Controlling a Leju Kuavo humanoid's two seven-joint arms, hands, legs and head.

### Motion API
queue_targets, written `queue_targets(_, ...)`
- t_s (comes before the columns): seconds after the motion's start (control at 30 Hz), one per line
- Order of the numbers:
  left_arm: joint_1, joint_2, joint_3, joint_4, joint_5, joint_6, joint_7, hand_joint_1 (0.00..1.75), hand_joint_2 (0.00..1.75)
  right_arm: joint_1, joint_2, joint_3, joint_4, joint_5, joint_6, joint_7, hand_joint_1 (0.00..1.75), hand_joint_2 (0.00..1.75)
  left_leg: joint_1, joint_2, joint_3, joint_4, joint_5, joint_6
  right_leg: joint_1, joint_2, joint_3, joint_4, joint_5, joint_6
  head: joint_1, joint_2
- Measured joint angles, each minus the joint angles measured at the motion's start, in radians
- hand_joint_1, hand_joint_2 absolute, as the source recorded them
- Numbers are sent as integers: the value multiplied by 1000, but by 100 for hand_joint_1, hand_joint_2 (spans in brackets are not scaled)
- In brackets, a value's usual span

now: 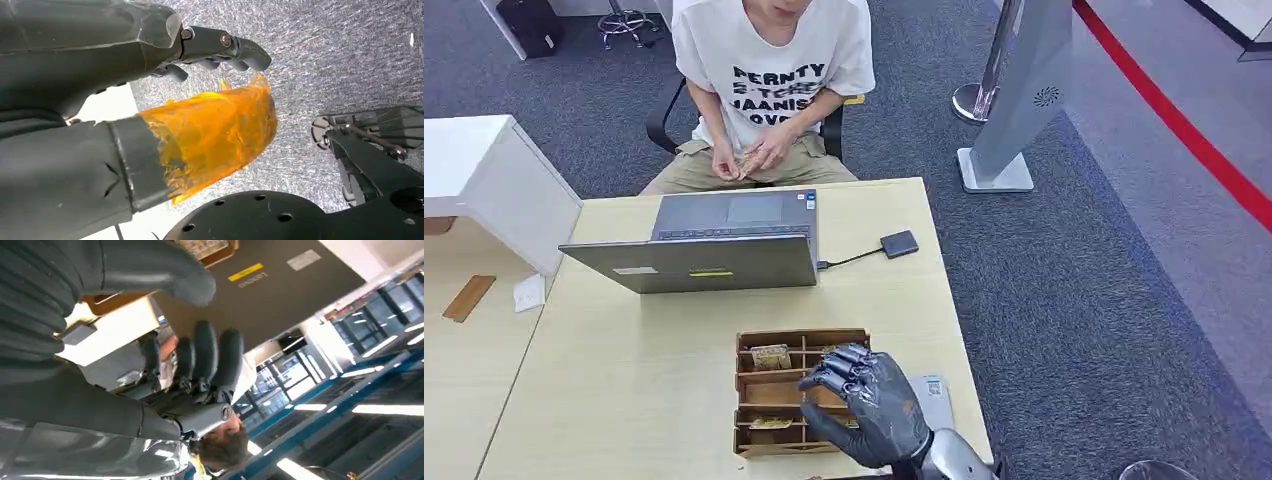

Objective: Pass the card to the sensor for recognition and then transmit it.

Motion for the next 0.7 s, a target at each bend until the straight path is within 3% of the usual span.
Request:
queue_targets(0.1,0,0,0,0,-1,0,0,0,0,-12,0,5,27,23,-14,19,56,175,0,0,0,0,0,0,0,0,0,0,0,0,0,0)
queue_targets(0.63,0,-1,0,0,-5,0,3,0,0,-55,-5,14,109,143,-45,93,45,175,0,0,0,0,0,0,0,0,0,0,0,0,0,0)
queue_targets(0.7,0,-1,0,0,-5,0,4,0,0,-60,-9,12,116,159,-49,98,58,175,0,0,0,0,0,0,0,0,0,0,0,0,0,0)
